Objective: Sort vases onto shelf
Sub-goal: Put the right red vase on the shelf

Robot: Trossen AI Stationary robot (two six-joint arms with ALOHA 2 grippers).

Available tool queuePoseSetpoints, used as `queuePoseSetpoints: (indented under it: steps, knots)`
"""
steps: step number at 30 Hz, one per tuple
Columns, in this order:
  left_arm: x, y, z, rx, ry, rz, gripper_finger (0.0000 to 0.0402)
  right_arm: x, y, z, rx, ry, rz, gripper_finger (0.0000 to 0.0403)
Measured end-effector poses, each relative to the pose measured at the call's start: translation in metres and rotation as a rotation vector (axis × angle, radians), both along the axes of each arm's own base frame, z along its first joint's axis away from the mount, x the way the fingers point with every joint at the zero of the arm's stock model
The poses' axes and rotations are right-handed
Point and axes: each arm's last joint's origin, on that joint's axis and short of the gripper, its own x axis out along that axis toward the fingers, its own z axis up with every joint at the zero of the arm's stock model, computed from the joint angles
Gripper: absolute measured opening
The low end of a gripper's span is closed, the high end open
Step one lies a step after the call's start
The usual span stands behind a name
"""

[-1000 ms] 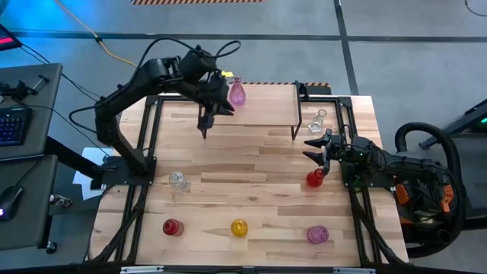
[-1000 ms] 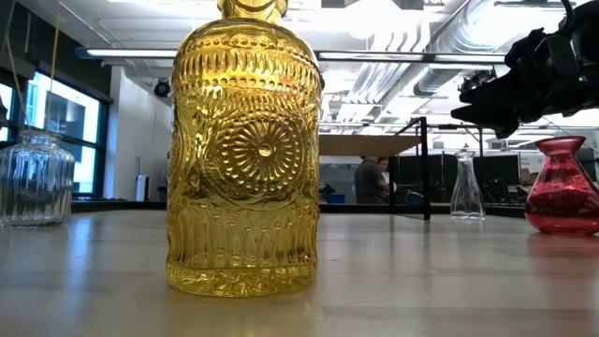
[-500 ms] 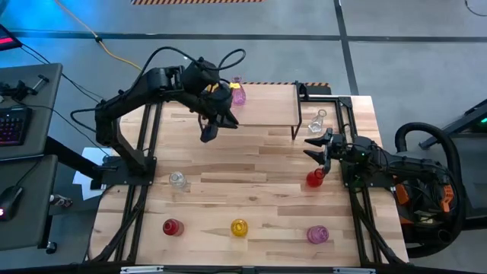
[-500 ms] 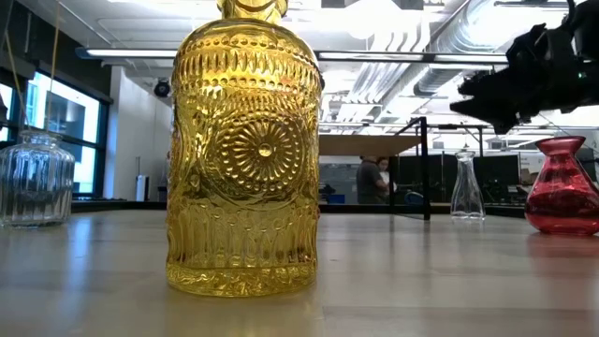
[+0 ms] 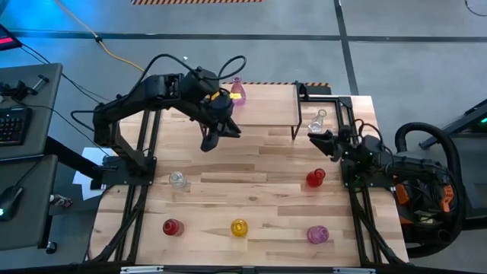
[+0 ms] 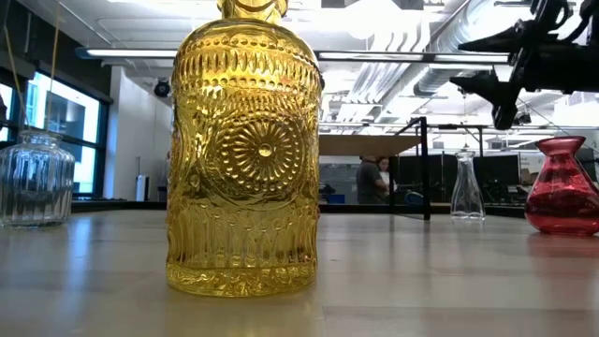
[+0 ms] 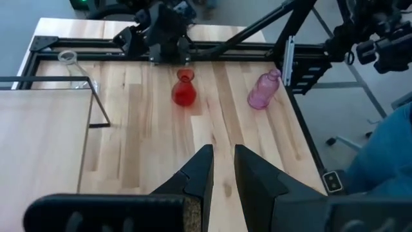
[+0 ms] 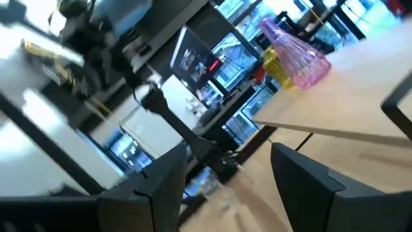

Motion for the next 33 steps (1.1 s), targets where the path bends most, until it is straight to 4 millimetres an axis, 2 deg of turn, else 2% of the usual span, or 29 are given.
queuePoseSetpoints:
  steps: [3, 6, 11, 13, 16, 19, 22, 28, 33]
  knots:
    - [-0.002, -0.004, 0.002, -0.012, -0.01, -0.002, 0.0055, -0.001, 0.0, 0.003, 0.065, -0.056, 0.008, 0.0209]
    - [-0.004, -0.009, 0.005, -0.009, -0.023, -0.014, 0.0055, -0.003, 0.001, 0.015, 0.103, -0.135, 0.054, 0.0209]
    - [-0.011, -0.011, 0.013, 0.013, -0.07, -0.032, 0.0055, -0.017, 0.008, 0.071, -0.046, -0.183, 0.155, 0.0209]
    - [-0.014, -0.011, 0.015, 0.018, -0.075, -0.03, 0.0055, -0.023, 0.009, 0.093, -0.1, -0.092, 0.141, 0.0209]
    - [-0.016, -0.01, 0.016, 0.048, -0.076, 0.007, 0.0055, -0.033, 0.011, 0.119, -0.119, 0.132, 0.125, 0.0209]
    - [-0.018, -0.01, 0.017, 0.057, -0.08, 0.018, 0.0055, -0.041, 0.012, 0.137, -0.033, 0.354, 0.126, 0.0209]
    - [-0.018, -0.01, 0.017, 0.061, -0.079, 0.018, 0.0055, -0.043, 0.013, 0.156, 0.078, 0.479, 0.132, 0.0209]
    - [-0.018, -0.009, 0.017, 0.096, -0.077, 0.034, 0.0055, -0.025, 0.011, 0.175, 0.271, 0.693, 0.184, 0.0209]
    - [-0.019, -0.008, 0.015, 0.076, -0.052, 0.05, 0.0055, -0.003, 0.009, 0.176, 0.378, 0.885, 0.247, 0.0209]
